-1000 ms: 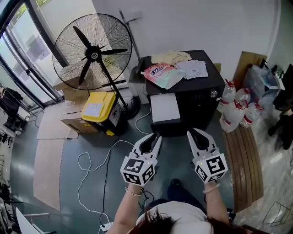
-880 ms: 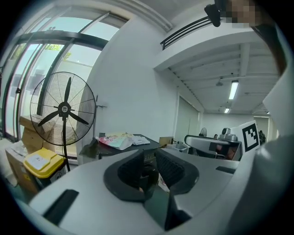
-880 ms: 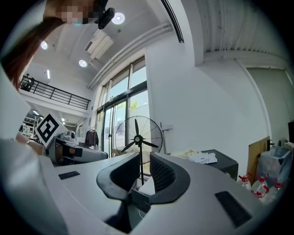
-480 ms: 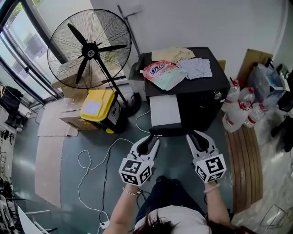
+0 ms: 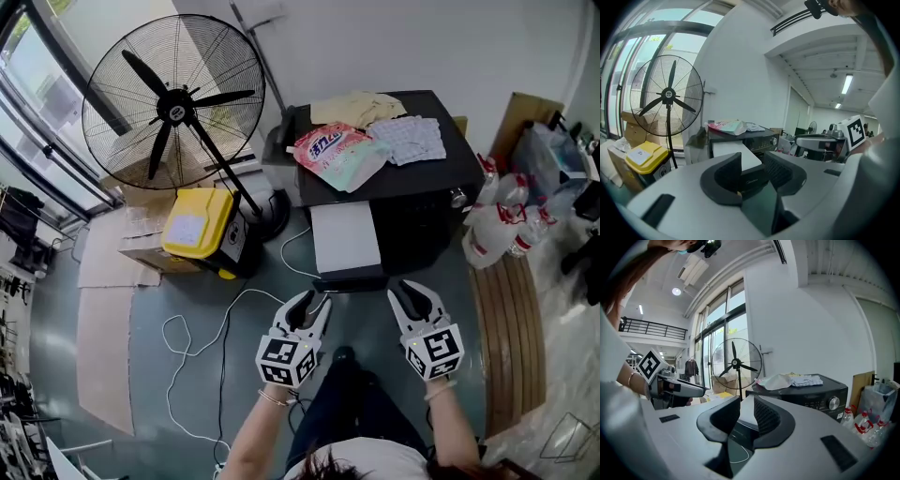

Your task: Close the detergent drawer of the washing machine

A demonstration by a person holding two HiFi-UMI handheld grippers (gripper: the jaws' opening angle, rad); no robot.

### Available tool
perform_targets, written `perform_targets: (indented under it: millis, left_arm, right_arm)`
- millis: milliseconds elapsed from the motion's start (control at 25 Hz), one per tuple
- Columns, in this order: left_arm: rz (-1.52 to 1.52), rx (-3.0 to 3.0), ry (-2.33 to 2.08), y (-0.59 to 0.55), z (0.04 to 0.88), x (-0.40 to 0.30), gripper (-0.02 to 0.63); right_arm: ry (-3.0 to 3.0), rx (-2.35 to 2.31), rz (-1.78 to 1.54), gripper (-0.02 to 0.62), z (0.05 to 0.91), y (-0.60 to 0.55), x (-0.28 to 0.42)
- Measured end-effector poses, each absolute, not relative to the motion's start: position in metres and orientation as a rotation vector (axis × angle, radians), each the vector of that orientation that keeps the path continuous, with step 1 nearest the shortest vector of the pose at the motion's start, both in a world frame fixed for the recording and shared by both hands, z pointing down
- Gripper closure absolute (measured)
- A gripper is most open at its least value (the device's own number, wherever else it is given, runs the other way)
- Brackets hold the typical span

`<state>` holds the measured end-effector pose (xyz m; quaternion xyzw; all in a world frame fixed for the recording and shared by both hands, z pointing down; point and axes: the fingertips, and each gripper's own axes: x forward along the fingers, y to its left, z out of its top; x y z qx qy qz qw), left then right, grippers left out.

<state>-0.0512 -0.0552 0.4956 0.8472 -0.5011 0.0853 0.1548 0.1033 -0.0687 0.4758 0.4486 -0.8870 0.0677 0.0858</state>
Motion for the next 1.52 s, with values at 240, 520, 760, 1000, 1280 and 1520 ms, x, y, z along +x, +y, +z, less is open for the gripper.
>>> perform_targets:
  millis: [240,520,760,1000,1280,1520]
  left_arm:
    - [0.320,2.389,-1.389,-0.076,0.539,-0.069,0.428]
    - [0.374,2.357,-1.306,-0.092,0.579,-0.076,0.407]
    - [0.391,2.322,-1.242,-0.104,0.610,-0.075,0.395]
    - [0.407,2.288,-1.207,-0.110,0.639,-0.074,0.393]
    - [0.389,2.268,-1.188,-0.119,0.660,-0.070,0.390]
    - [0.386,2.282,-1.189,-0.120,0.665,-0.070,0.393]
  right_arm:
    - [-2.582,1.327,0.245,0.477,0.513,-0.089,0.093]
    - [-2.473,1.321,0.309,0.468,0.556,-0.106,0.094]
    - [-2.393,1.300,0.370,0.453,0.593,-0.112,0.100]
    - [-2.348,1.273,0.433,0.436,0.626,-0.115,0.102]
    - [-2.331,1.260,0.464,0.430,0.648,-0.124,0.102]
    - [-2.362,1.247,0.484,0.433,0.653,-0.125,0.099]
